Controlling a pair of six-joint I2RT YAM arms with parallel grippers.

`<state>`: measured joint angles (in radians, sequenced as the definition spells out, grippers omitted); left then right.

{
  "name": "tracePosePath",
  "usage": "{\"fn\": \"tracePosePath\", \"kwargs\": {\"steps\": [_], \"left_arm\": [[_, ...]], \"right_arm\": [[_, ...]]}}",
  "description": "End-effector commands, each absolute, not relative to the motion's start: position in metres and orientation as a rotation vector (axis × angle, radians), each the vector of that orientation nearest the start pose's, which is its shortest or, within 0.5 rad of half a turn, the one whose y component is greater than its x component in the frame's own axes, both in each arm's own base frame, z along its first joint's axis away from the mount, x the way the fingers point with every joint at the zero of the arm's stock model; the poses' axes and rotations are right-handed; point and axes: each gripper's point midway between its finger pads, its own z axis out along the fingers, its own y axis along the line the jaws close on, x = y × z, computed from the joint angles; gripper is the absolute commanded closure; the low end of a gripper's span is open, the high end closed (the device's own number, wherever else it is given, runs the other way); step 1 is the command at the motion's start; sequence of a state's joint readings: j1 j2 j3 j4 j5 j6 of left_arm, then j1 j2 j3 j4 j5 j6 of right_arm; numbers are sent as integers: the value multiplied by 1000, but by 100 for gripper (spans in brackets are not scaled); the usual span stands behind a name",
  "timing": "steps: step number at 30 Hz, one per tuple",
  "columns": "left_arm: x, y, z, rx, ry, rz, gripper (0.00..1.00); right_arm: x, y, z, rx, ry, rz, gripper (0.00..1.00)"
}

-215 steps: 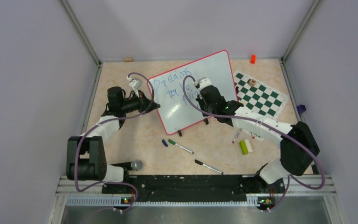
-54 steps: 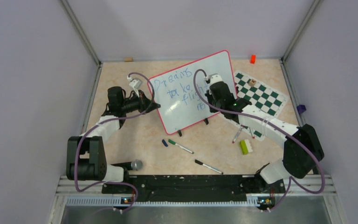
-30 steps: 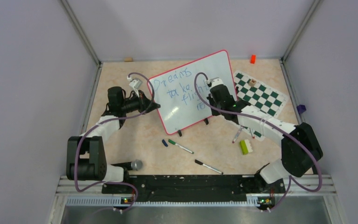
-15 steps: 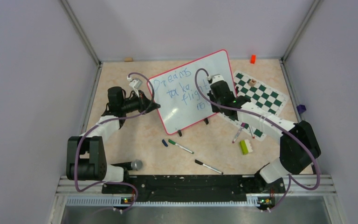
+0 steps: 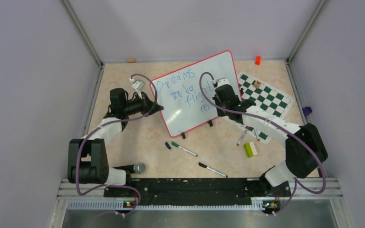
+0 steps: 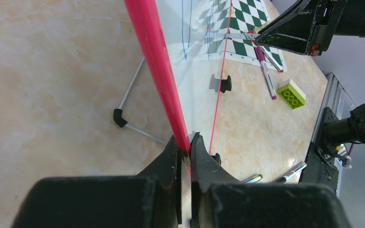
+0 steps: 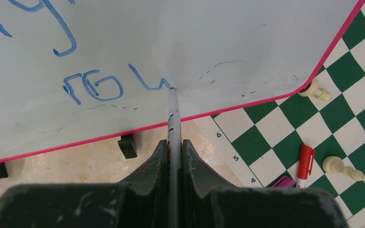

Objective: Write a sentence on the whiteboard

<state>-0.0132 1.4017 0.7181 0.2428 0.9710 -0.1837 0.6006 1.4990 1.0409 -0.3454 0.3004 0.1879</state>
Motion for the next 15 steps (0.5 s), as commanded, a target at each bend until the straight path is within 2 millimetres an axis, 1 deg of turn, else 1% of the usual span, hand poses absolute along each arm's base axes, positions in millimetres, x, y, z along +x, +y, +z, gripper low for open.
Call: {"fn": "tracePosePath", "kwargs": {"steps": [1,3,10,13,15], "left_arm": [[343,-148,142,583,1877,-945,100],[343,-148,141,583,1879,-946,100],[343,-148,142,584,1878,-946,100],[343,-149,141,585,1878,-948,100],[343,-148,142,583,1878,-946,100]], "right_arm": [[366,179,128,-254,2249,32,100],[371,179,132,-245,2243,33,100],[392,185,155,-226,2193,56,100],[393,187,162,-226,2183,67,100],[391,185,162,-224,2185,66,100]]}}
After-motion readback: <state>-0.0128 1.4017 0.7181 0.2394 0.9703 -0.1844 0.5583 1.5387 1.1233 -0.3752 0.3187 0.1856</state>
